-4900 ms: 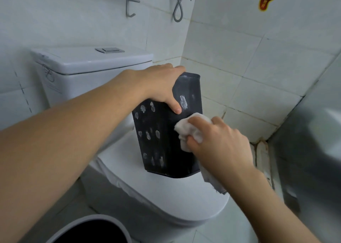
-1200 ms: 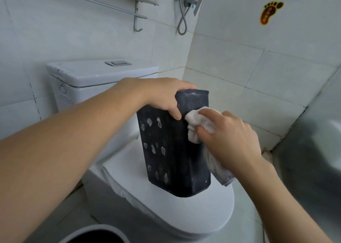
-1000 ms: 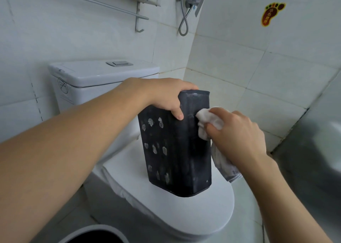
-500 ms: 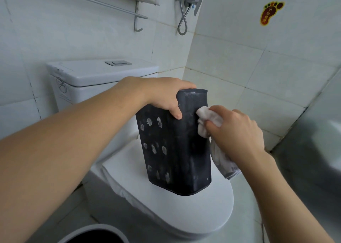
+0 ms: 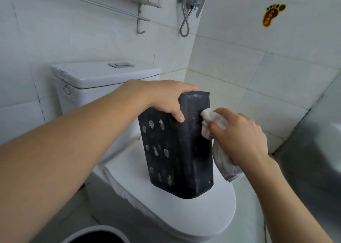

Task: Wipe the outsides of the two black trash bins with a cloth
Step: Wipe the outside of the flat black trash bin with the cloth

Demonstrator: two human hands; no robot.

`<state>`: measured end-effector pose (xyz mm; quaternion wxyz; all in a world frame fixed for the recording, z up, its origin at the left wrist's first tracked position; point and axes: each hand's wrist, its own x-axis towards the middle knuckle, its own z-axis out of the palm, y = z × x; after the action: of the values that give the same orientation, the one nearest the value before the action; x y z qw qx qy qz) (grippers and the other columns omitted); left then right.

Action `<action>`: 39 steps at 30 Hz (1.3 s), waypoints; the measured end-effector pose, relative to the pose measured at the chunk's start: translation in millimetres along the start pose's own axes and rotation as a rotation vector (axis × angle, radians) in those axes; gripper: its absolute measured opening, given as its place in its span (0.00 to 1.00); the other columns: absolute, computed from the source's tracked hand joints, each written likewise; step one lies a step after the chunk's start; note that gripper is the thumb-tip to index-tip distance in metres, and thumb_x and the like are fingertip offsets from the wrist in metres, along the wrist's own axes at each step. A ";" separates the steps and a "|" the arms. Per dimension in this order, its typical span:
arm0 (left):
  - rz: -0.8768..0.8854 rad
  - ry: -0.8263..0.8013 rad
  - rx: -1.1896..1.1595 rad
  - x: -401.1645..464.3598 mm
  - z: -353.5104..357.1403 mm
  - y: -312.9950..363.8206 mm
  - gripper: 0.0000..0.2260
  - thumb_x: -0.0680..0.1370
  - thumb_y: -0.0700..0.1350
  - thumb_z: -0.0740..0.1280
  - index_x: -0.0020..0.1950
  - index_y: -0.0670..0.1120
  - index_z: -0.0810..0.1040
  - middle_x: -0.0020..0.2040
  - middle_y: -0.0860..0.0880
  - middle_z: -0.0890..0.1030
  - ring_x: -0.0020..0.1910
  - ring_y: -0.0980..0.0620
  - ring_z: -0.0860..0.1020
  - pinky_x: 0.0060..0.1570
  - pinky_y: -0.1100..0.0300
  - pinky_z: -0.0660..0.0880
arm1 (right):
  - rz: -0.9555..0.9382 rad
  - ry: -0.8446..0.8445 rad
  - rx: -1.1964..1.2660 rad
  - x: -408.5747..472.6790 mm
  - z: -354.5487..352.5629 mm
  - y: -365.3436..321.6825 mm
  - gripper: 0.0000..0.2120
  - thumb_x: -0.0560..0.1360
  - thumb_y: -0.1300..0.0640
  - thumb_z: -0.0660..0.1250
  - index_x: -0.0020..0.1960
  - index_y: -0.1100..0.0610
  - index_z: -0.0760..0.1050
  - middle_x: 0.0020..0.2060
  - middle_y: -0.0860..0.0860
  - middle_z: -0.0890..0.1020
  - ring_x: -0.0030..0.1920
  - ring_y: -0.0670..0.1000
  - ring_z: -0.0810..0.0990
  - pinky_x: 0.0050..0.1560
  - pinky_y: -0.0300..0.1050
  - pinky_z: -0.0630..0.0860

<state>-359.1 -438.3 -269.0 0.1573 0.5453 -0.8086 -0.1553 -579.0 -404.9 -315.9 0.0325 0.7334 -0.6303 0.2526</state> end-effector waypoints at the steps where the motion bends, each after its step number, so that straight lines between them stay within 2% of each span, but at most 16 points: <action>1: 0.000 0.000 0.009 0.9 0.4 1.4 0.38 0.69 0.45 0.78 0.75 0.61 0.64 0.57 0.58 0.77 0.52 0.54 0.76 0.43 0.63 0.70 | -0.014 0.004 -0.011 -1.7 -1.4 -2.5 0.10 0.76 0.40 0.58 0.55 0.36 0.72 0.43 0.47 0.75 0.43 0.58 0.75 0.41 0.48 0.68; 5: 0.026 0.006 0.024 3.1 2.5 4.5 0.33 0.67 0.46 0.79 0.68 0.61 0.69 0.54 0.57 0.79 0.51 0.53 0.77 0.50 0.56 0.76 | -0.146 -0.003 -0.032 -9.9 -7.1 -23.0 0.13 0.75 0.39 0.59 0.60 0.35 0.69 0.45 0.47 0.74 0.42 0.56 0.72 0.41 0.47 0.66; 8: 0.042 0.000 0.004 2.5 2.6 2.9 0.30 0.66 0.45 0.79 0.63 0.61 0.71 0.51 0.57 0.80 0.51 0.53 0.78 0.50 0.55 0.76 | -0.203 -0.003 -0.076 -8.4 -7.8 -30.3 0.14 0.75 0.39 0.60 0.61 0.34 0.69 0.46 0.47 0.74 0.43 0.57 0.73 0.41 0.47 0.66; 11: 0.027 0.008 0.013 0.3 2.1 1.8 0.34 0.68 0.46 0.79 0.69 0.62 0.69 0.55 0.58 0.79 0.53 0.54 0.78 0.51 0.57 0.75 | -0.131 0.000 -0.084 2.6 -6.0 -19.0 0.14 0.75 0.38 0.58 0.60 0.35 0.70 0.46 0.47 0.74 0.47 0.58 0.76 0.41 0.48 0.68; 14: 0.023 0.011 0.015 0.5 2.2 3.9 0.36 0.68 0.46 0.79 0.71 0.61 0.67 0.58 0.57 0.79 0.54 0.53 0.78 0.54 0.55 0.76 | -0.058 0.019 -0.092 12.8 -7.2 -9.7 0.13 0.74 0.40 0.57 0.57 0.39 0.72 0.46 0.49 0.76 0.46 0.60 0.77 0.41 0.49 0.70; 19: 0.063 0.006 0.027 2.7 2.7 9.4 0.37 0.66 0.43 0.80 0.71 0.61 0.69 0.59 0.59 0.78 0.57 0.55 0.76 0.59 0.56 0.74 | -0.149 0.060 -0.083 8.1 -15.1 -31.0 0.16 0.76 0.41 0.59 0.63 0.36 0.70 0.47 0.49 0.74 0.47 0.60 0.77 0.41 0.48 0.68; 23: 0.080 -0.002 0.010 1.6 3.1 7.3 0.35 0.65 0.42 0.79 0.68 0.61 0.71 0.56 0.61 0.79 0.56 0.57 0.76 0.58 0.56 0.73 | -0.200 0.043 -0.097 4.9 -15.1 -38.1 0.16 0.76 0.41 0.59 0.63 0.35 0.69 0.45 0.48 0.72 0.45 0.59 0.76 0.40 0.47 0.67; 27: 0.042 0.010 0.037 0.6 2.4 8.2 0.36 0.68 0.45 0.79 0.71 0.62 0.68 0.58 0.58 0.79 0.54 0.54 0.77 0.55 0.56 0.75 | -0.058 0.020 -0.068 16.9 -10.6 -14.5 0.12 0.74 0.39 0.56 0.54 0.39 0.72 0.44 0.49 0.77 0.44 0.59 0.77 0.44 0.51 0.75; 30: 0.041 -0.008 0.033 3.0 2.9 12.2 0.36 0.68 0.45 0.79 0.71 0.61 0.68 0.58 0.57 0.79 0.53 0.53 0.78 0.55 0.54 0.76 | 0.017 0.008 -0.066 22.7 -11.5 -4.8 0.13 0.72 0.39 0.56 0.50 0.42 0.74 0.42 0.49 0.79 0.42 0.58 0.77 0.44 0.51 0.77; 34: 0.043 -0.013 0.050 8.5 3.9 15.9 0.36 0.67 0.45 0.79 0.70 0.61 0.69 0.58 0.58 0.79 0.54 0.53 0.77 0.56 0.54 0.76 | -0.056 0.017 -0.090 15.9 -16.9 -13.1 0.12 0.75 0.41 0.58 0.55 0.40 0.73 0.45 0.50 0.76 0.43 0.58 0.75 0.40 0.48 0.69; 39: 0.051 -0.018 0.054 7.9 3.2 13.9 0.33 0.66 0.45 0.79 0.67 0.60 0.71 0.54 0.58 0.80 0.54 0.54 0.77 0.54 0.56 0.74 | -0.193 0.011 -0.078 -5.8 -10.0 -25.8 0.12 0.76 0.40 0.59 0.59 0.37 0.70 0.44 0.48 0.73 0.41 0.56 0.71 0.39 0.47 0.67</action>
<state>-374.8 -440.5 -265.4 0.1392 0.5271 -0.8275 -0.1344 -558.5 -390.8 -302.7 0.0886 0.7875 -0.5658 0.2278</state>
